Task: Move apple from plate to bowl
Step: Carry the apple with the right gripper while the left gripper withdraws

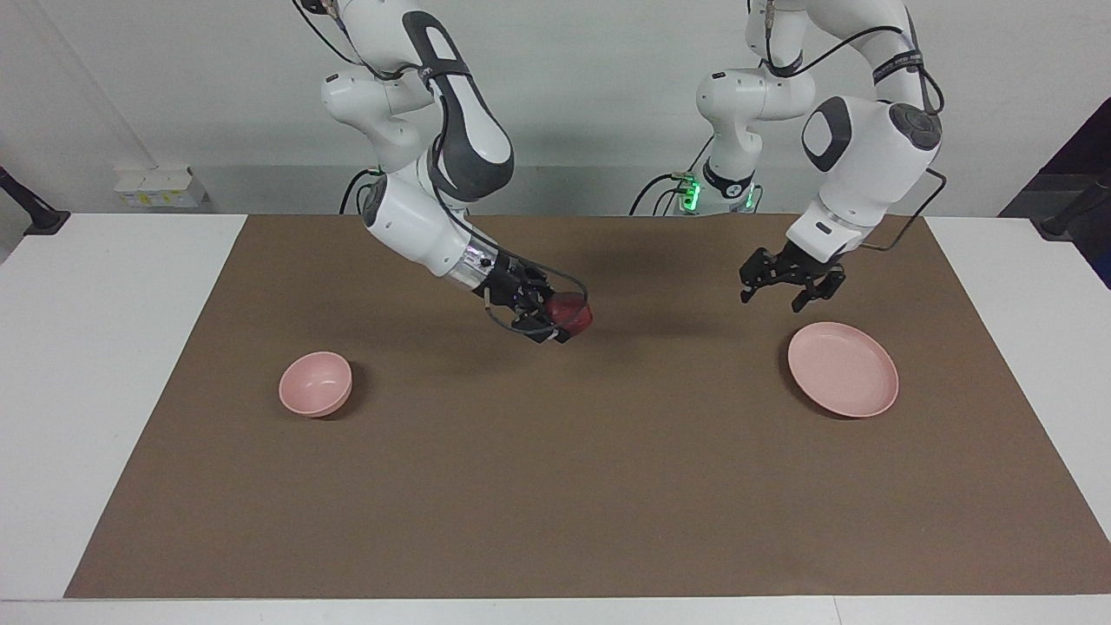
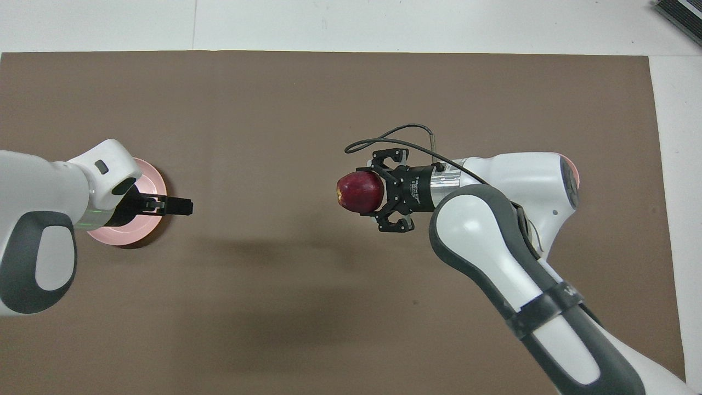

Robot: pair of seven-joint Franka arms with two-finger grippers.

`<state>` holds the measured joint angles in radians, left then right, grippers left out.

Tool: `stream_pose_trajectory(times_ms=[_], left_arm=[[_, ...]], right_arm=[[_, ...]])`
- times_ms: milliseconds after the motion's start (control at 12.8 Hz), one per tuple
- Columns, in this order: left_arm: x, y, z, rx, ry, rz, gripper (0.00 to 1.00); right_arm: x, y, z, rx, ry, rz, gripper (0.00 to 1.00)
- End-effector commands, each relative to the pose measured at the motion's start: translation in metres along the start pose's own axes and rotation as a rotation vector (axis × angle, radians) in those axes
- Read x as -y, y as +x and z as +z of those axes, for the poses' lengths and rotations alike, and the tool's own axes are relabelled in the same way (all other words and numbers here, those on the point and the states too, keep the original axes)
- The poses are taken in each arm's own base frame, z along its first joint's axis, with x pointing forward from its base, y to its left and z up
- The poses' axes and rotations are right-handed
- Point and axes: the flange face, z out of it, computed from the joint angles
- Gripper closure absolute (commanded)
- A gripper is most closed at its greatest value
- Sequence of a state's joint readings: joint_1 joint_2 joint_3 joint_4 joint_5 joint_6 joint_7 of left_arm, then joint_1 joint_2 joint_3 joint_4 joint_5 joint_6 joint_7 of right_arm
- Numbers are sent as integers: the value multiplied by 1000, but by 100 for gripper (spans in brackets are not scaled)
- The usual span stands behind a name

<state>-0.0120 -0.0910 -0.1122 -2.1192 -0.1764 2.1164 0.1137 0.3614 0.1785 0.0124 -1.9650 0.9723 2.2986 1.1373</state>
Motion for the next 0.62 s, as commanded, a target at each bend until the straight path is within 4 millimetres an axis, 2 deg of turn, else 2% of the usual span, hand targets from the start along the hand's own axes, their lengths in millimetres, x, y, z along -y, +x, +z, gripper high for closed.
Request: stream_pose_trajectory(times_ms=[0,78,156,391,547], left_arm=[[26,28,-23,-28,80,81,0],[41,36,-40,-46,108,91,0],[45,43,-61,-53,121,103,0],[41,54,-132,-31,172,141,0],[34,52,-169,-8,171,142,0]], right_arm=[[10,5,-39,-97,-57,-87,100],[13,8,-48,-160,-100,-146,100],[17,12,-59,-219,-131,-200,100],[23,35,-89,-360,-226,-359,100],[26,63,-111,-417,-270,-475,100]])
